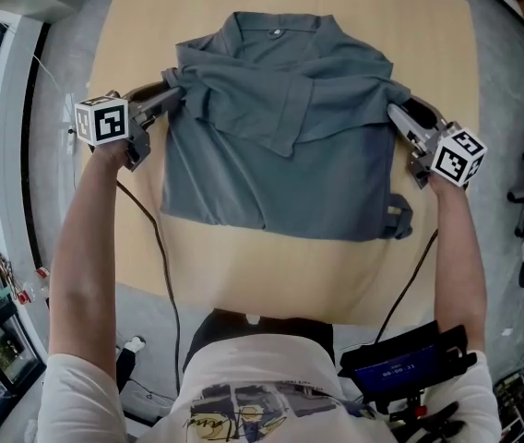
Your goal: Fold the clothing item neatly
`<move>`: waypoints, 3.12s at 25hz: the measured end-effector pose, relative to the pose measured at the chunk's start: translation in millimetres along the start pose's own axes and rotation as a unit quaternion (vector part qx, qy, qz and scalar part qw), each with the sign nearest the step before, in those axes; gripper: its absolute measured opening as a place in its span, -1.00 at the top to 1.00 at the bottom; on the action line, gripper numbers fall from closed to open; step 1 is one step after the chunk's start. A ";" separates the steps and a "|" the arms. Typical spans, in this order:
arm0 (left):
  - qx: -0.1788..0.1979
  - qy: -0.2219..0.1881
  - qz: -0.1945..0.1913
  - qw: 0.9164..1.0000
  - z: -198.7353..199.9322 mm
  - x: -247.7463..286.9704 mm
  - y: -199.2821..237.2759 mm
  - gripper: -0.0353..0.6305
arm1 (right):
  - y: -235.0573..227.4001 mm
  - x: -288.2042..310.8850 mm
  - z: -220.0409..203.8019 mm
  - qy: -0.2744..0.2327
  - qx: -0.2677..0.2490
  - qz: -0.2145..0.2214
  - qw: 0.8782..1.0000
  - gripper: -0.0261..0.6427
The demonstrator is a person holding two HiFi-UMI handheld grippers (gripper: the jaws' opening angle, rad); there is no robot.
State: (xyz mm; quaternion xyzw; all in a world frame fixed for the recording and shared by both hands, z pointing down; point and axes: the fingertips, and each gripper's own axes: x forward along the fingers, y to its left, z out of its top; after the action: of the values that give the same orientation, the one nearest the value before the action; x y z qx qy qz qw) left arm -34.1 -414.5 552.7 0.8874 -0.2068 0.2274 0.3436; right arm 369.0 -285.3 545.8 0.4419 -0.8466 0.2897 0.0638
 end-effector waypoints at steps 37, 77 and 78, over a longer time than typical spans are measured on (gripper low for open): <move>0.113 -0.020 0.031 0.993 -156.0 -202.6 -136.4 0.45 | 248.0 -141.0 -99.6 0.034 -0.084 -0.164 0.982 0.42; 0.194 -0.040 -0.025 0.980 -380.0 -311.7 -470.7 0.52 | 589.6 -262.5 -244.3 0.027 -0.156 -0.081 0.984 0.73; 0.191 -0.040 -0.026 0.980 -384.0 -311.8 -480.6 0.52 | 592.0 -270.3 -245.7 0.026 -0.160 -0.079 0.984 0.73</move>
State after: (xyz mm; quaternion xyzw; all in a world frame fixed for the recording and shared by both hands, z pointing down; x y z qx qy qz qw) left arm -135.9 247.5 388.3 0.9502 -0.1500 0.2176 0.1650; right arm 30.3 302.7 392.8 0.4838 -0.8425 0.1561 0.1780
